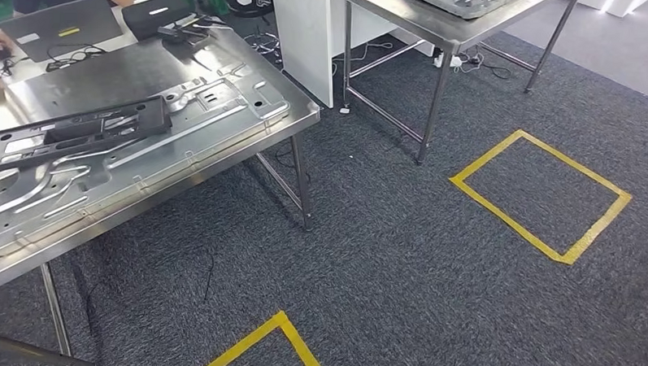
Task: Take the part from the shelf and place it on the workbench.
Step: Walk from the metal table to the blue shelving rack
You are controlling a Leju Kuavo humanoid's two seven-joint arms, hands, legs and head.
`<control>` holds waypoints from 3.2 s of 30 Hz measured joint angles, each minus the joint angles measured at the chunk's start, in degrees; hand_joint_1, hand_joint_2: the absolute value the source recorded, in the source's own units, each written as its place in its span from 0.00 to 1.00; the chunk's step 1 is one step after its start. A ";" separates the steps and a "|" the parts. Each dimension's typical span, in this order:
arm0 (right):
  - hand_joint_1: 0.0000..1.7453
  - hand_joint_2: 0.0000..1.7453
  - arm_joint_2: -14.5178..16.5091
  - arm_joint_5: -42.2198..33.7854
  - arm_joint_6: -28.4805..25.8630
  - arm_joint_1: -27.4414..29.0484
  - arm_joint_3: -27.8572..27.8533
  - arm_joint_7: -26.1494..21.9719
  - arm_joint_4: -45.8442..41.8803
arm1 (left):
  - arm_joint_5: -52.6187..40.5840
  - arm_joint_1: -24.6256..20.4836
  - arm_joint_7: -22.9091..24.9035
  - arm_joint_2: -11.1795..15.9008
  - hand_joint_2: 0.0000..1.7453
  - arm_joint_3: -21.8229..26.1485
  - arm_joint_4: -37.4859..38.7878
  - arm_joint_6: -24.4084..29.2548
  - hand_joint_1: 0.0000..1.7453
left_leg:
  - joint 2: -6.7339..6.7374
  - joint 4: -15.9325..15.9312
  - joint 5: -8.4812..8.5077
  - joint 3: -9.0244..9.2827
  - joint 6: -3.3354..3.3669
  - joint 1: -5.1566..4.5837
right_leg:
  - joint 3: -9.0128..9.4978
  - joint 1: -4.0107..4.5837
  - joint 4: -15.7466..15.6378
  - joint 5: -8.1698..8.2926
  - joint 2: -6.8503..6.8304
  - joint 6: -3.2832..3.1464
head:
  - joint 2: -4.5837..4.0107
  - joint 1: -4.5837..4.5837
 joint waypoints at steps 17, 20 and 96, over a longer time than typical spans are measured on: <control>0.00 0.00 -1.00 0.14 1.13 -0.61 0.13 0.39 0.08 | 4.88 -0.39 -0.26 2.26 0.00 -0.72 -0.23 -17.28 0.00 | 10.21 -0.34 -0.17 0.76 -0.46 -0.19 | 0.76 -0.02 0.29 -1.61 -8.68 0.16 | 0.00 0.16; 0.00 0.00 -1.03 0.13 1.14 -0.80 0.14 0.42 0.08 | 5.11 -0.54 -0.46 2.37 0.00 -0.91 -0.25 -17.71 0.00 | 6.58 4.96 -3.83 -1.29 -1.44 0.21 | 0.60 -0.33 0.10 -1.16 -7.04 -0.75 | 0.00 0.13; 0.00 0.00 1.79 -5.97 -5.11 2.59 0.22 -0.94 0.33 | 1.33 -5.09 -2.79 -14.90 0.00 -12.52 2.32 -2.52 0.00 | 2.52 -0.16 1.47 -0.99 1.69 -0.34 | -1.67 -0.42 3.08 -2.17 -2.29 2.00 | 0.00 0.19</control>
